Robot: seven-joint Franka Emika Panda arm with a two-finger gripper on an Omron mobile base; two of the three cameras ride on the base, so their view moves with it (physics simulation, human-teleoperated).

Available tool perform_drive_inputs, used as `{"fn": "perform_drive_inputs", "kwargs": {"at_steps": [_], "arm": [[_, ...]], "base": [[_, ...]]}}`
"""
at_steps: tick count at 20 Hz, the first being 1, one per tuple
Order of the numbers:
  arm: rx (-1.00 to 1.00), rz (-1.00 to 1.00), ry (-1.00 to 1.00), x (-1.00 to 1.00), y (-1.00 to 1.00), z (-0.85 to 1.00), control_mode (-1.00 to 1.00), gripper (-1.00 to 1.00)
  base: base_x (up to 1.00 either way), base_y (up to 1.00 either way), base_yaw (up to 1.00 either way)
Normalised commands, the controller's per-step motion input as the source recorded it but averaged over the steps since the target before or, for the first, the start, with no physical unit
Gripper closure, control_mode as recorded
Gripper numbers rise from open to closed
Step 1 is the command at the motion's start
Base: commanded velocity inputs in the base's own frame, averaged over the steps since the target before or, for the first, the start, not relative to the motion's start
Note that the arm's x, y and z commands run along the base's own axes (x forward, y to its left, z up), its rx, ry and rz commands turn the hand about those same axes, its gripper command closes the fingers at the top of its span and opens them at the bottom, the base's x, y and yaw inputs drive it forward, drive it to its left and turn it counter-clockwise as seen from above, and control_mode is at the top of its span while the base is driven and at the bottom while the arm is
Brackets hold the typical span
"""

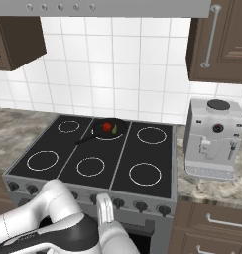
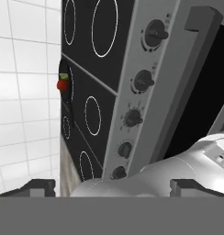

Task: Put the lemon wedge and bell pepper in the pan. Then turn on the rear center burner and set the heat to medium.

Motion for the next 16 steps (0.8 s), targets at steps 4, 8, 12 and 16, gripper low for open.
{"fn": "perform_drive_inputs", "kwargs": {"at_steps": [4, 8, 12, 16], "arm": [[0.05, 0.00, 0.00, 0.07, 0.00, -0.02, -1.00, -1.00], [0.09, 0.00, 0.00, 0.03, 0.00, -0.06, -1.00, -1.00], [0.05, 0.00, 0.00, 0.12, 0.00, -0.11, -1.00, -1.00], [0.02, 0.00, 0.00, 0.25, 0.00, -0.09, -1.00, -1.00]], "base": [[0.00, 0.00, 0.00], [0.00, 0.00, 0.00], [0.00, 0.00, 0.00], [0.00, 0.00, 0.00]]}}
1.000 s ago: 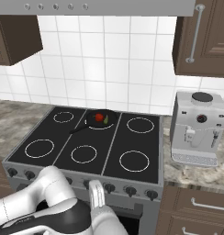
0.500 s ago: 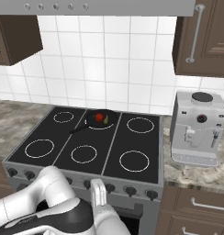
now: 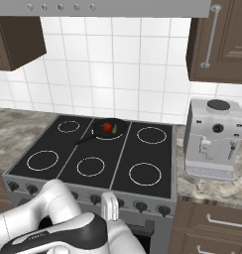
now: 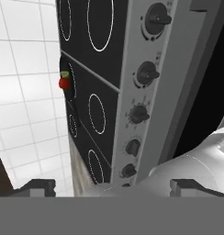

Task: Put the lemon wedge and bell pepper in the pan. Then turn on the rear center burner and set the heat to medium.

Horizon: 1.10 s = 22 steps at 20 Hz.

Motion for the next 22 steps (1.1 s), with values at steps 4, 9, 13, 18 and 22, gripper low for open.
{"fn": "perform_drive_inputs", "kwargs": {"at_steps": [4, 9, 13, 18, 22], "arm": [[0.00, 0.00, 0.01, 0.35, 0.00, -0.11, -1.00, -1.00], [0.01, 0.00, 0.03, 0.28, 0.00, -0.21, -1.00, -1.00], [0.00, 0.00, 0.04, 0.31, 0.00, -0.25, -1.00, -1.00], [0.00, 0.00, 0.00, 0.21, 0.00, -0.28, -1.00, -1.00], [0.00, 0.00, 0.00, 0.11, 0.00, -0.33, -1.00, -1.00]], "base": [[0.00, 0.00, 0.00], [0.00, 0.00, 0.00], [0.00, 0.00, 0.00], [0.00, 0.00, 0.00], [0.00, 0.00, 0.00]]}}
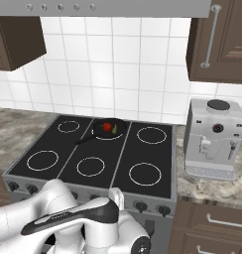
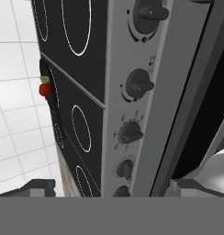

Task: Put the lemon wedge and bell pepper in the pan. Then turn on the rear center burner and set the heat to medium.

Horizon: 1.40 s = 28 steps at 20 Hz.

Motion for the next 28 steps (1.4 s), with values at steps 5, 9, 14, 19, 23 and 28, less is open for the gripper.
{"fn": "perform_drive_inputs", "kwargs": {"at_steps": [5, 9, 14, 19, 23, 28], "arm": [[0.01, 0.00, 0.00, 0.12, 0.00, -0.27, -1.00, -1.00], [0.01, 0.00, 0.00, 0.16, 0.00, -0.07, -1.00, -1.00], [0.02, 0.00, 0.00, 0.19, 0.00, -0.09, -1.00, -1.00], [0.02, 0.00, 0.00, 0.13, 0.00, -0.14, -1.00, -1.00], [0.01, 0.00, 0.00, 0.11, 0.00, -0.13, -1.00, -1.00], [0.00, 0.00, 0.00, 0.16, 0.00, -0.16, -1.00, -1.00]], "base": [[0.00, 0.00, 0.00], [0.00, 0.00, 0.00], [0.00, 0.00, 0.00], [0.00, 0.00, 0.00], [0.00, 0.00, 0.00], [0.00, 0.00, 0.00]]}}
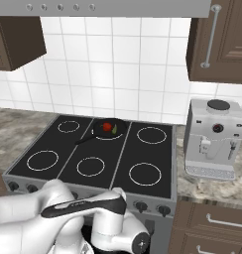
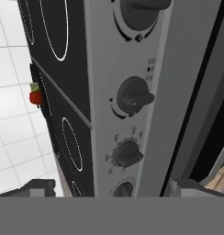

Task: Put the lemon wedge and bell pepper in the pan. Then turn on the rear center burner and set the heat to medium.

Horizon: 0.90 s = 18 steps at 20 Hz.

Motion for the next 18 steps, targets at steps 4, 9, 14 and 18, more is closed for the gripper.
{"fn": "perform_drive_inputs", "kwargs": {"at_steps": [4, 9, 14, 18], "arm": [[0.01, 0.00, 0.00, 0.17, 0.00, -0.16, -1.00, -1.00], [0.01, 0.00, 0.00, 0.13, 0.00, -0.22, -1.00, -1.00], [0.02, 0.00, 0.00, 0.10, 0.00, -0.22, -1.00, -1.00], [0.02, 0.00, 0.00, 0.15, 0.00, -0.16, -1.00, -1.00]], "base": [[0.00, 0.00, 0.00], [0.00, 0.00, 0.00], [0.00, 0.00, 0.00], [0.00, 0.00, 0.00]]}}
